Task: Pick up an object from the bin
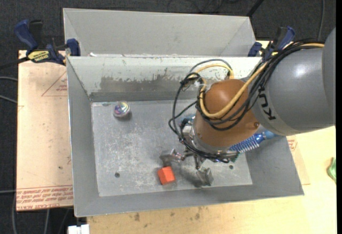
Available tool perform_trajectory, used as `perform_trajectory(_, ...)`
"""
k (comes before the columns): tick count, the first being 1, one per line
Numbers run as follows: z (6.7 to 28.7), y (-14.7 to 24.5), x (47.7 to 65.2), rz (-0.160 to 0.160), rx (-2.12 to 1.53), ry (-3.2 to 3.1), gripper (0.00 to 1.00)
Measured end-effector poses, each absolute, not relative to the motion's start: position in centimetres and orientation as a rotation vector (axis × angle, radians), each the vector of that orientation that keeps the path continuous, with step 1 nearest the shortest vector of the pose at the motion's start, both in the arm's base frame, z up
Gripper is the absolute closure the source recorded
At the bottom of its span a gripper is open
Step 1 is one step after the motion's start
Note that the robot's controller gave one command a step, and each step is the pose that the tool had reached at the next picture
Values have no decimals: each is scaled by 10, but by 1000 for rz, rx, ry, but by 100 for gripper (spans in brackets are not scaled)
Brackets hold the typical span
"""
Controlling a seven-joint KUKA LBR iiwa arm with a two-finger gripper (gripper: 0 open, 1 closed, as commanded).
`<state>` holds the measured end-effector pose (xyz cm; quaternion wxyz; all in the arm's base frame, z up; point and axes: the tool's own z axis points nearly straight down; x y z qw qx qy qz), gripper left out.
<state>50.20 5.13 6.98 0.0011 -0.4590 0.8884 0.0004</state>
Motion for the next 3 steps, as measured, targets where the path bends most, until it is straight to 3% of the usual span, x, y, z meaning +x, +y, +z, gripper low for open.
perform_trajectory(1,74,121,481,2,-1795,2575,0)
perform_trajectory(2,73,119,481,4,-1791,2580,100)
perform_trajectory(3,246,106,527,-6,-1936,2460,100)
